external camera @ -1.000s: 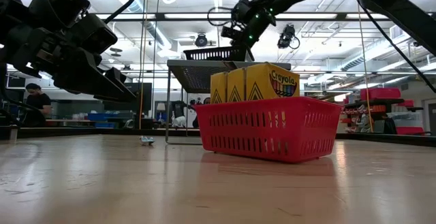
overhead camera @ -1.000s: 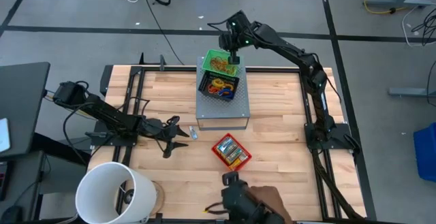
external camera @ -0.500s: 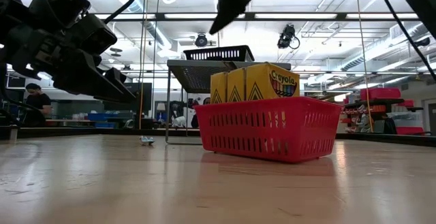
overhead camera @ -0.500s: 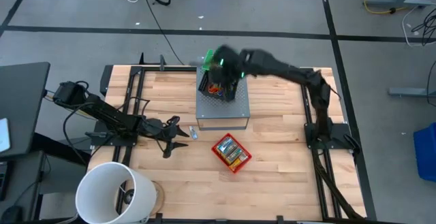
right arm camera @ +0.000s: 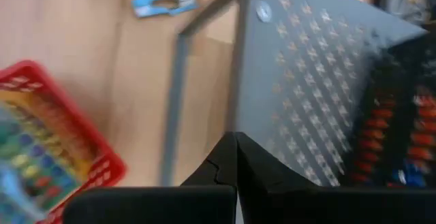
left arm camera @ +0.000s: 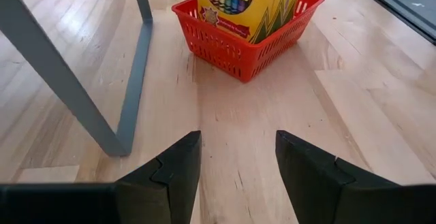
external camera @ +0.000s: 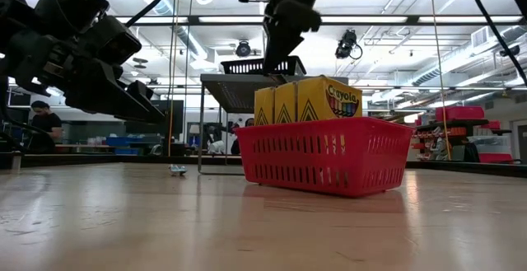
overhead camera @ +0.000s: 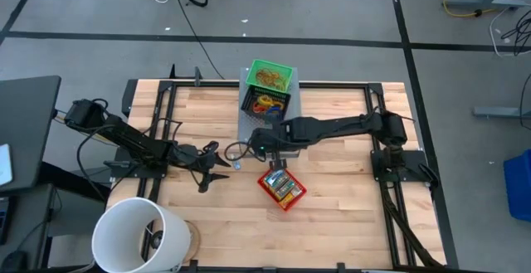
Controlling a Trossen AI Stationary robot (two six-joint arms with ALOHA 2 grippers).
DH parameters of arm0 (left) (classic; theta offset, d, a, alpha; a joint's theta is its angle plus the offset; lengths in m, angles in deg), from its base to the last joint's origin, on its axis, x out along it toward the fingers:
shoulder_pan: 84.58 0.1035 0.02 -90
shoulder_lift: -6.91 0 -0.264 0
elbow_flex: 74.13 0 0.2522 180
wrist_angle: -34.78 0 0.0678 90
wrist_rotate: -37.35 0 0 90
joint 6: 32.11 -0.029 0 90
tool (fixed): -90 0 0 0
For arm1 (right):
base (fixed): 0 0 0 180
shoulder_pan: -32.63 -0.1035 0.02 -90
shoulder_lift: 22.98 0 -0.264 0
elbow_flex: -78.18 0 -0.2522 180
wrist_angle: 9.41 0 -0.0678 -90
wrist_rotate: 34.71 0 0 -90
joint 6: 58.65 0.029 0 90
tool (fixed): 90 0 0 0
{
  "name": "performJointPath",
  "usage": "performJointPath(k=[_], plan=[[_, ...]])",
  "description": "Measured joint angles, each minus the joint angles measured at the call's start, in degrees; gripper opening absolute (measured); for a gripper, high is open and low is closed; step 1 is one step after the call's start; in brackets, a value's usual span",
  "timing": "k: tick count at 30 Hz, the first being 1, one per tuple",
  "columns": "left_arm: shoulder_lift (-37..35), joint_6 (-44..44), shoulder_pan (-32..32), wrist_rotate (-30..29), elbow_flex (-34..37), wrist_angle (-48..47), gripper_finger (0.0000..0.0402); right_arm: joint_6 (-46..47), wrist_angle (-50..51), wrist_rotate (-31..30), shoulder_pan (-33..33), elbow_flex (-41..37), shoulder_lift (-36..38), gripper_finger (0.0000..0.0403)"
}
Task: Pick & Place Office Desk Supplies
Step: Adjust the black basket on the shelf
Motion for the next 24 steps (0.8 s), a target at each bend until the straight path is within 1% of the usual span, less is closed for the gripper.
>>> performJointPath(k=[4, 11, 15, 18, 22, 24], plan=[[0.00, 0.00, 0.00, 0.00, 0.00, 0.67, 0.0194, 1.76, -2.94, -3.50, 0.17, -2.89, 0.28, 0.0000], [0.00, 0.00, 0.00, 0.00, 0.00, 0.73, 0.0194, 0.89, -4.46, -5.32, -0.41, -3.45, 1.89, 0.0000], [0.00, -0.52, 0.00, 0.00, 0.00, 0.95, 0.0194, 1.09, -4.51, -9.69, -0.34, -3.41, 4.34, 0.0000], [0.00, -0.68, 0.00, 0.00, 0.00, 1.00, 0.0194, 1.25, -4.88, -9.48, -0.34, -3.39, 5.22, 0.0000], [0.00, -0.87, 0.00, 0.00, 0.00, 1.12, 0.0194, 1.72, -4.36, -7.40, 0.15, -3.39, 5.39, 0.0000], [0.00, -0.90, 0.00, 0.00, 0.00, 1.12, 0.0194, 2.09, -3.99, -7.67, 0.32, -3.39, 5.37, 0.0000]])
